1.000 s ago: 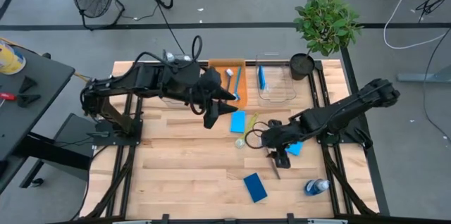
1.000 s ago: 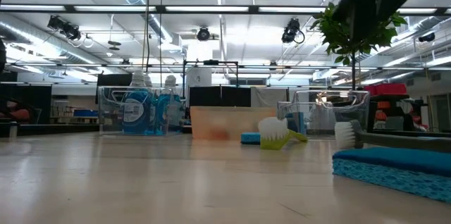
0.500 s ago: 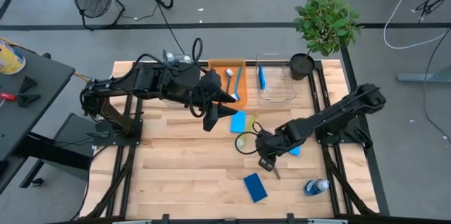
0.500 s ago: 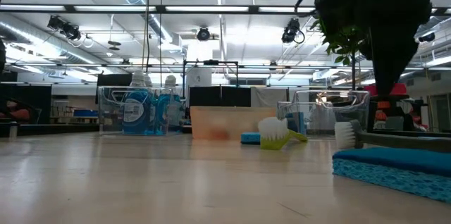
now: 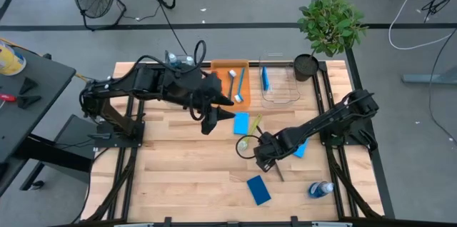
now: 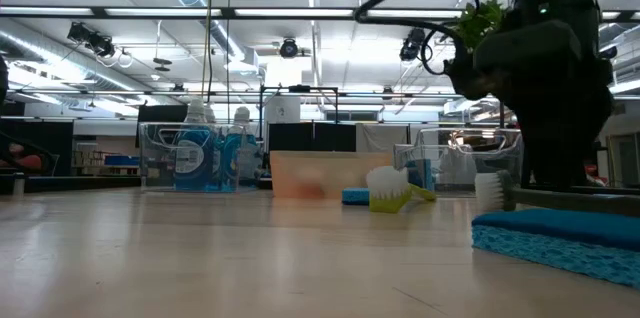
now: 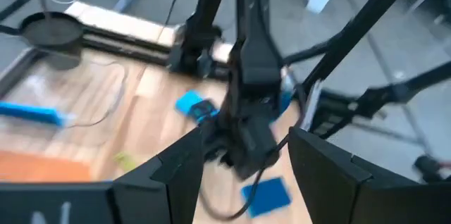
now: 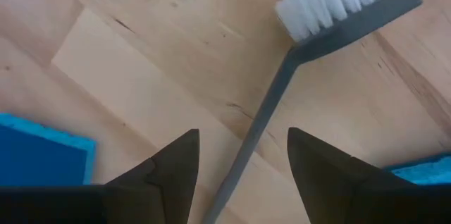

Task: Pick & Place Kitchen Sink Supplies
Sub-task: Put the gray dish brush into the orange bin

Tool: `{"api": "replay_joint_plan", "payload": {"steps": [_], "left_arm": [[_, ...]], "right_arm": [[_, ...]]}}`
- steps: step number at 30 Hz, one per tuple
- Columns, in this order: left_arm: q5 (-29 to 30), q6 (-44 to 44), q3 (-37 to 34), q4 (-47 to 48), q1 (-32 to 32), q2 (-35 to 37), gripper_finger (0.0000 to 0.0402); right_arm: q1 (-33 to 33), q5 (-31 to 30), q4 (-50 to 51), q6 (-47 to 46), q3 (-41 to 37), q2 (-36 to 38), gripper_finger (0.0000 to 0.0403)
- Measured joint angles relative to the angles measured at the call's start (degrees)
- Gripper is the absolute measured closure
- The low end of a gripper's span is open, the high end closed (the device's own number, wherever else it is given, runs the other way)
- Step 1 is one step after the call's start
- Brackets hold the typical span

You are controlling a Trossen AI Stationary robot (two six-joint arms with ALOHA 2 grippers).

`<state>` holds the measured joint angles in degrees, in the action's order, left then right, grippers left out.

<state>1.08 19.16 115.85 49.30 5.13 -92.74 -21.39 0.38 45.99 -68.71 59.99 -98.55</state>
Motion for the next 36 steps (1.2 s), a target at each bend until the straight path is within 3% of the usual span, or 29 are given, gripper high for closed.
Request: {"api": "replay_joint_plan", "payload": {"steps": [5, 10, 23, 30, 33, 36], "left_arm": [[8.8, -4.2, 0.0, 11.4, 1.8, 2.6, 0.0193], [15.4, -5.8, 0.0, 17.1, 4.8, 5.8, 0.0193], [21.3, -5.5, 0.0, 31.7, 7.6, 9.2, 0.0193], [21.1, -6.2, 0.0, 30.6, 7.5, 9.3, 0.0193], [18.5, -6.6, -0.8, 25.1, 7.5, 9.2, 0.0193], [16.7, -7.8, -6.9, 16.2, 7.5, 10.4, 0.0193]], "right_arm": [[0.0, 0.0, -0.5, 0.1, 0.0, -0.4, 0.0185], [0.0, -0.9, -0.9, 0.1, 0.0, -0.4, 0.0185], [0.3, -2.5, -1.8, 0.2, 0.0, -0.4, 0.0185], [0.4, -2.4, -1.9, 0.1, 0.0, -0.4, 0.0185], [0.4, -2.0, -1.9, 0.0, 0.0, -0.4, 0.0185], [0.4, -1.3, -2.0, 0.0, 0.0, -0.4, 0.0185]]}}
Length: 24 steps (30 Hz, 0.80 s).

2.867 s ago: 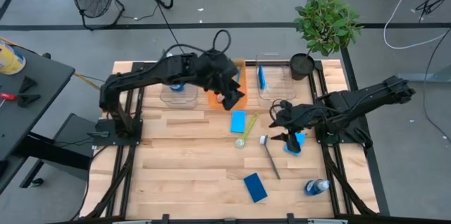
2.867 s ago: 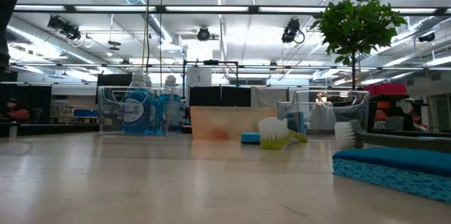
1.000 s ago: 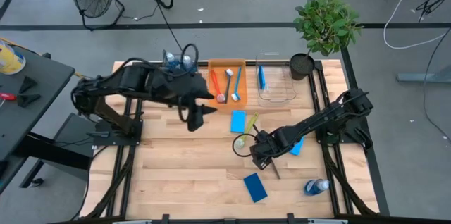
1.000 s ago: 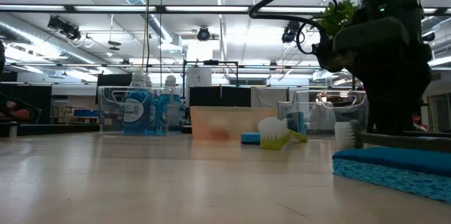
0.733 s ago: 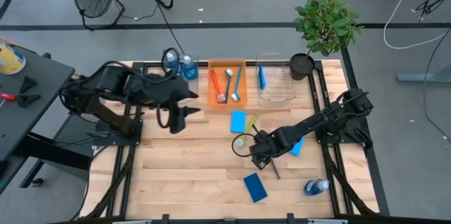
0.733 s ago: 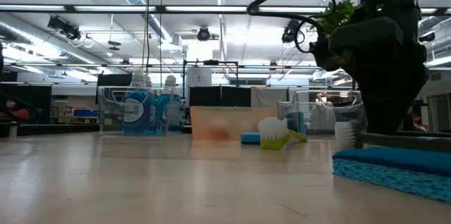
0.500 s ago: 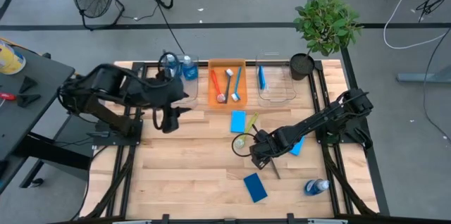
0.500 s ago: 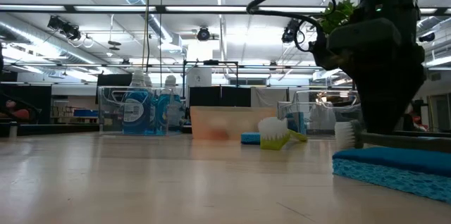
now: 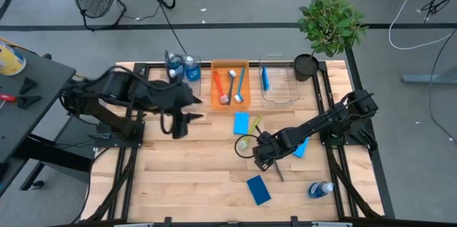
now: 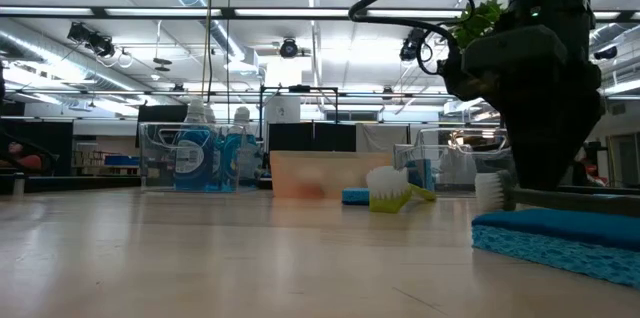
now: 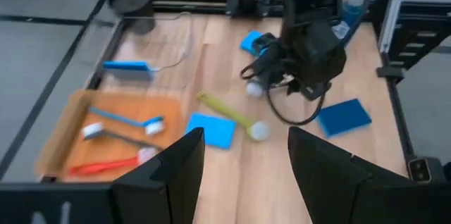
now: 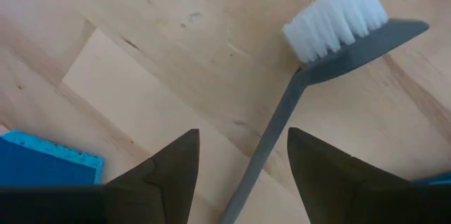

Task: Pick & Place Kitchen Sink Supplies
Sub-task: Put the gray dish brush into the orange bin

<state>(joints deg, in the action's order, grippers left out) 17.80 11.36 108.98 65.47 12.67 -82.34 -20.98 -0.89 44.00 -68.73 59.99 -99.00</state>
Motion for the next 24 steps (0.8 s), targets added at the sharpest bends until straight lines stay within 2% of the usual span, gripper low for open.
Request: {"api": "replay_joint_plan", "payload": {"steps": [12, 20, 24], "left_arm": [[-0.1, -1.4, -32.1, -31.1, -1.8, 14.1, 0.0193], [-9.7, -0.8, -44.2, -32.9, -6.3, 25.2, 0.0193], [-10.5, 0.5, -48.5, -32.1, -8.9, 31.7, 0.0194]], "right_arm": [[0.0, 2.2, -0.5, -0.4, 0.0, 0.0, 0.0185], [0.0, 2.9, 0.1, -0.7, 0.0, 0.0, 0.0185], [0.0, 2.9, 0.0, -0.9, 0.0, 0.0, 0.0185]]}}
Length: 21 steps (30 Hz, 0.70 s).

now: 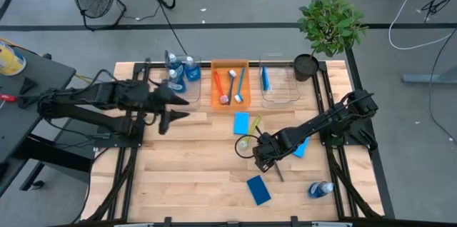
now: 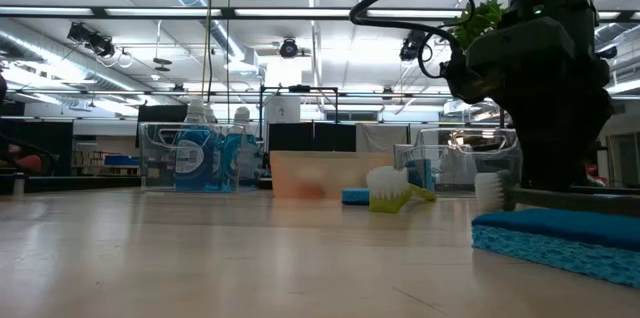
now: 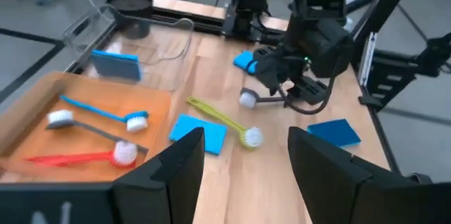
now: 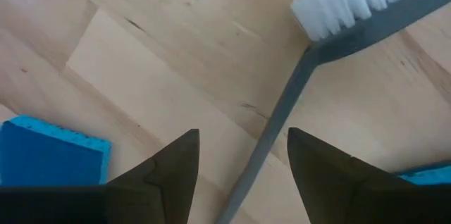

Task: Pick & Place Kitchen Sink Supplies
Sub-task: Put the gray dish brush into the orange bin

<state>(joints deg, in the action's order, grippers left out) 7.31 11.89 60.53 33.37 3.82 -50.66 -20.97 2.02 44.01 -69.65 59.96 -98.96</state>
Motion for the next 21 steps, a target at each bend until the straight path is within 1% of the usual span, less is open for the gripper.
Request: {"api": "replay_joint_plan", "payload": {"steps": [2, 9, 16, 21], "left_arm": [[-0.5, 0.2, -1.1, 0.1, -0.9, 3.1, 0.0194], [-1.2, 1.0, -1.4, 7.7, -3.2, 12.9, 0.0194], [-1.1, 2.8, -1.4, 12.5, -3.3, 22.2, 0.0194], [-0.8, 3.9, -1.3, 14.0, -3.3, 28.1, 0.0194]], "right_arm": [[0.0, 0.0, 0.2, -0.2, 0.0, 0.0, 0.0185], [0.0, -0.5, 0.4, -0.6, 0.0, 0.0, 0.0185], [0.0, -0.7, 0.6, -0.9, 0.0, 0.0, 0.0185], [0.0, -0.9, 0.6, -0.9, 0.0, 0.0, 0.0185]]}}
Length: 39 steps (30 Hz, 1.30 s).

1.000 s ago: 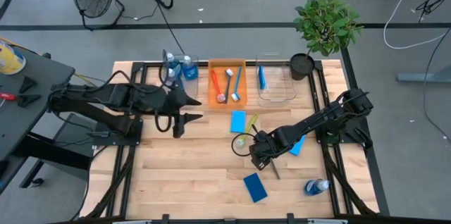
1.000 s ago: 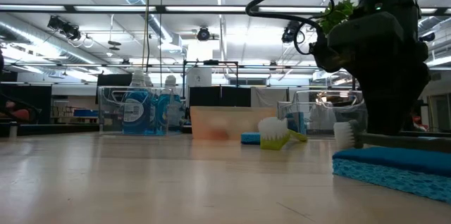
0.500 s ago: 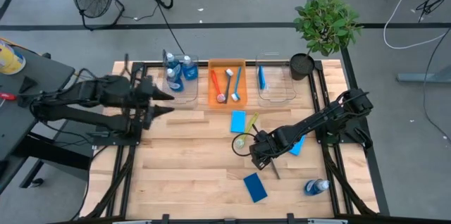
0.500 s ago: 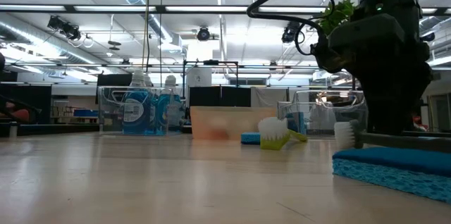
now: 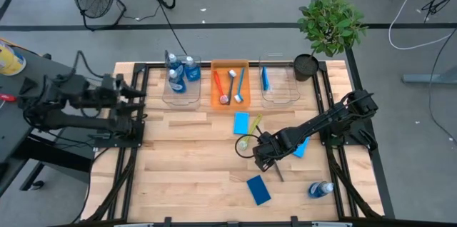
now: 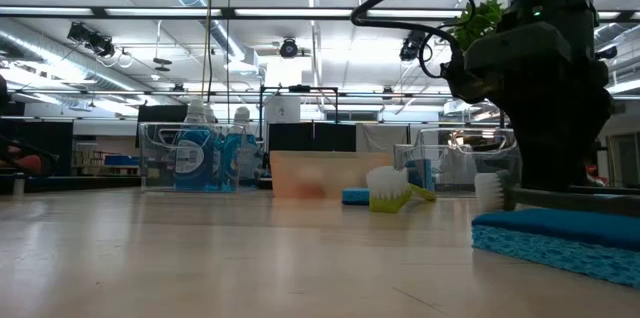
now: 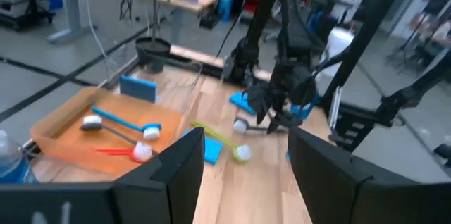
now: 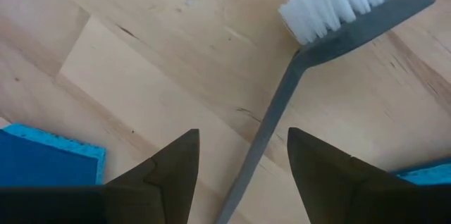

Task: Pick & Place Kitchen Sink Supplies
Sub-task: Put the gray dish brush into the orange bin

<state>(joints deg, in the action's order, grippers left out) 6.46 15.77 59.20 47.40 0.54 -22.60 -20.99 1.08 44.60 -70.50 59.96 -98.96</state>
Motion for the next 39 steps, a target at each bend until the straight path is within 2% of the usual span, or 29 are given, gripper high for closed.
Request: {"api": "replay_joint_plan", "payload": {"steps": [9, 21, 25, 34, 39], "left_arm": [[3.3, 0.4, 3.3, 5.4, 0.0, 7.2, 0.0194], [4.0, 0.1, 9.5, 9.6, 0.0, 8.1, 0.0193], [4.0, 0.0, 10.2, 9.6, 0.0, 8.1, 0.0193], [4.0, 0.2, 10.2, 9.6, 0.0, 8.1, 0.0193], [0.3, 0.2, 10.2, 10.8, 0.0, 8.1, 0.0193]], "right_arm": [[0.0, 0.9, 0.0, 0.0, 0.0, -1.1, 0.0185], [0.0, 1.5, -0.5, -4.4, 0.0, -4.5, 0.0192], [0.0, 1.5, -0.3, -4.5, 0.0, -4.5, 0.0225], [0.1, 1.3, 0.0, -5.7, 0.0, -4.5, 0.0328], [0.1, 1.4, 0.0, -5.6, 0.0, -4.5, 0.0370]]}}
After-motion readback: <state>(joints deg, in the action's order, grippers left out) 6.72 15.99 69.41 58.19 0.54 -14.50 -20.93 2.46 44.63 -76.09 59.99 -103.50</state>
